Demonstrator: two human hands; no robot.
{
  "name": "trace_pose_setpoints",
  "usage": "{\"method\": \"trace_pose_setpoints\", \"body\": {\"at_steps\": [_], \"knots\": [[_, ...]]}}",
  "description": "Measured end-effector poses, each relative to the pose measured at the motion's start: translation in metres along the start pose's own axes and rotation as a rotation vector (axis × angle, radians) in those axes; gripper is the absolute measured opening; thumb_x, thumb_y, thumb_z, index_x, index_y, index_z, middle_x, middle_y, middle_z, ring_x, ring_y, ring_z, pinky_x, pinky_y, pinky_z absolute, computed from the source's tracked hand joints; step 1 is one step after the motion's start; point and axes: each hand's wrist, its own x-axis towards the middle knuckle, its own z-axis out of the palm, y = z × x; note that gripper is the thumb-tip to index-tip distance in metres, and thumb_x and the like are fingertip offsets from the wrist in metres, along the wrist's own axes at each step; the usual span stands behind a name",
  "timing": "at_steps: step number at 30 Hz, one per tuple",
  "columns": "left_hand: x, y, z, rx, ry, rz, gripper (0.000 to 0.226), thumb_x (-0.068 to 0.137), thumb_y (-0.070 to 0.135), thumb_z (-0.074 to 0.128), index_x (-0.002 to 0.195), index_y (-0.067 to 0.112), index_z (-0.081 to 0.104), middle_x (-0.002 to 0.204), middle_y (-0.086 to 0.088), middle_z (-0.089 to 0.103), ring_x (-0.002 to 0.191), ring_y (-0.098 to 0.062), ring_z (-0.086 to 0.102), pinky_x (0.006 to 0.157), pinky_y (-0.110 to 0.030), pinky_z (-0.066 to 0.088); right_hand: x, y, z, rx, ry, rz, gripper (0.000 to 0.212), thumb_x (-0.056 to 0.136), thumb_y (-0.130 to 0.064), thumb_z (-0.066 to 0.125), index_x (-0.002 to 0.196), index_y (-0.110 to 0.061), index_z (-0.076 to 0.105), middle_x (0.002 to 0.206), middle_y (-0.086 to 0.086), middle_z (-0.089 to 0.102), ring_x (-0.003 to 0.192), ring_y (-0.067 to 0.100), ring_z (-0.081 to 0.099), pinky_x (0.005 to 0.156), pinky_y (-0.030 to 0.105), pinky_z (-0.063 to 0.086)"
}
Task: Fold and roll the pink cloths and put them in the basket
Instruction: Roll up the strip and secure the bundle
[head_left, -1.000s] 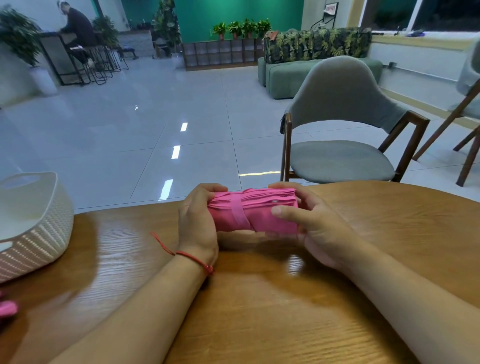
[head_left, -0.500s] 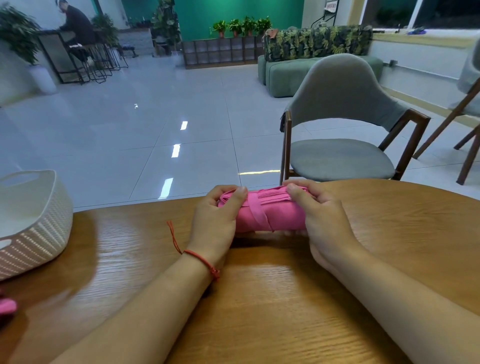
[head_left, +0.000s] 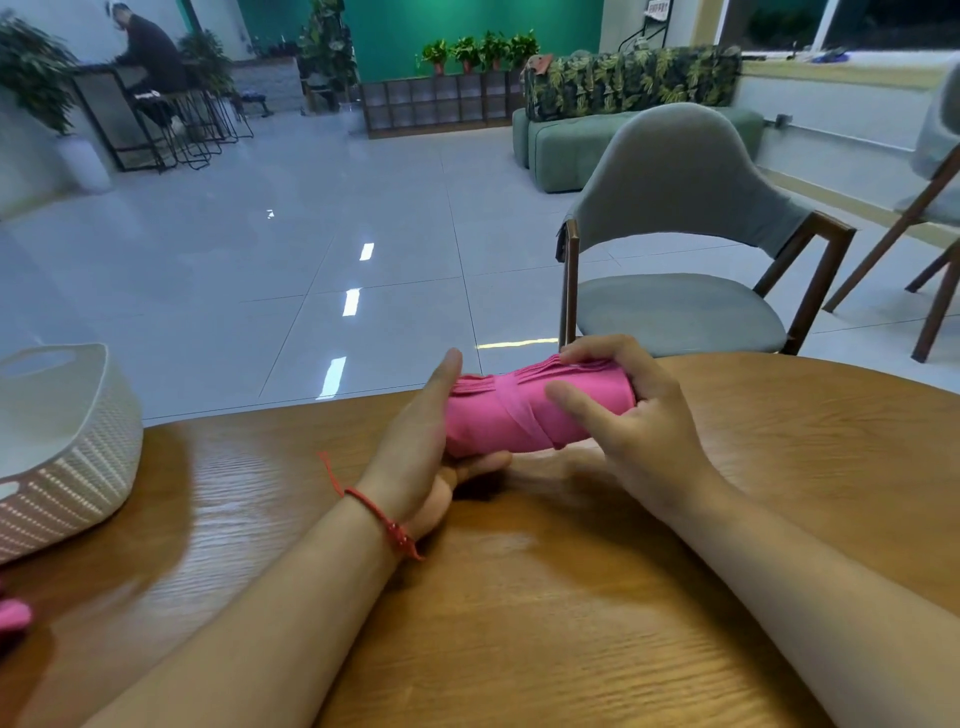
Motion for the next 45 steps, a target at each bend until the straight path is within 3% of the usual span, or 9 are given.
{"method": "trace_pose_setpoints", "body": {"at_steps": [3,6,13,17,25,32,37,42,45], "knots": [[-0.009,-0.003,0.000,0.303,-0.057,0.348,0.033,0.093,0.051,0.070,0.116,0.028,0.068,0.111,0.005,0.072,0.093,-0.021,0.075,0.074,-0.058,0.064,0.002,0.000,0.001,0.172,0.078,0.105,0.027,0.085,-0.028,0.085,0.107,-0.017,0.075,0.110,0.001,0.075,0.104,0.023,0.074,0.083,0.045,0.064],[-0.007,-0.009,0.001,0.278,0.059,0.545,0.026,0.095,0.045,0.073,0.100,0.019,0.070,0.093,0.001,0.072,0.088,-0.028,0.074,0.068,-0.062,0.062,0.003,-0.002,0.005,0.310,0.117,0.128,0.028,0.079,-0.024,0.089,0.102,-0.013,0.077,0.109,0.005,0.075,0.105,0.029,0.073,0.085,0.049,0.064],[0.004,-0.005,0.005,0.135,0.237,0.444,0.035,0.101,0.045,0.065,0.084,0.015,0.075,0.095,-0.023,0.071,0.066,-0.029,0.070,0.048,-0.039,0.055,0.001,-0.002,0.016,0.378,0.134,0.155,0.023,0.081,-0.018,0.089,0.100,-0.012,0.080,0.115,0.011,0.075,0.110,0.031,0.072,0.085,0.045,0.062],[0.007,-0.007,0.004,0.088,0.298,0.327,0.041,0.103,0.048,0.059,0.080,0.020,0.078,0.086,-0.013,0.073,0.069,-0.028,0.070,0.049,-0.042,0.056,0.003,0.004,0.023,0.313,0.138,0.179,0.018,0.090,-0.025,0.084,0.105,-0.016,0.084,0.113,0.007,0.078,0.114,0.029,0.071,0.093,0.051,0.061],[-0.023,0.002,0.001,0.043,0.319,0.323,0.043,0.109,0.038,0.044,0.096,0.016,0.079,0.101,-0.014,0.076,0.092,-0.037,0.073,0.055,-0.051,0.061,-0.014,-0.015,0.025,0.187,0.150,0.269,0.026,0.111,-0.036,0.053,0.119,-0.034,0.078,0.120,-0.011,0.071,0.110,0.016,0.069,0.077,0.025,0.059],[-0.065,0.009,-0.040,0.070,0.332,0.430,0.049,0.081,0.064,0.071,0.113,0.027,0.072,0.114,-0.007,0.072,0.093,-0.024,0.067,0.054,-0.032,0.052,-0.055,-0.055,0.054,0.402,-0.056,0.478,0.027,0.109,-0.043,0.055,0.135,-0.045,0.063,0.143,-0.004,0.052,0.125,0.026,0.060,0.091,0.052,0.065],[-0.098,0.031,-0.086,0.069,0.446,0.449,0.067,0.063,0.077,0.080,0.103,0.024,0.069,0.090,0.002,0.069,0.084,-0.017,0.061,0.070,-0.036,0.048,-0.095,-0.077,0.077,0.184,-0.372,0.348,0.085,0.086,-0.036,0.085,0.154,-0.049,0.036,0.139,-0.008,0.050,0.111,0.022,0.070,0.088,0.040,0.065],[-0.138,0.085,-0.126,0.499,0.495,0.504,0.046,0.092,0.065,0.064,0.105,0.020,0.064,0.090,0.004,0.067,0.073,-0.018,0.063,0.063,-0.034,0.053,-0.109,-0.102,0.115,0.054,-0.334,0.202,0.064,0.081,-0.055,0.089,0.136,-0.049,0.057,0.120,-0.009,0.067,0.097,0.019,0.074,0.076,0.033,0.065],[-0.157,0.130,-0.170,0.915,0.571,0.533,0.026,0.102,0.045,0.055,0.111,0.023,0.066,0.108,0.005,0.069,0.096,-0.021,0.065,0.086,-0.034,0.051,-0.104,-0.123,0.148,0.195,-0.227,0.264,0.038,0.085,-0.045,0.088,0.118,-0.036,0.071,0.103,-0.001,0.075,0.082,0.022,0.075,0.066,0.030,0.061]]}}
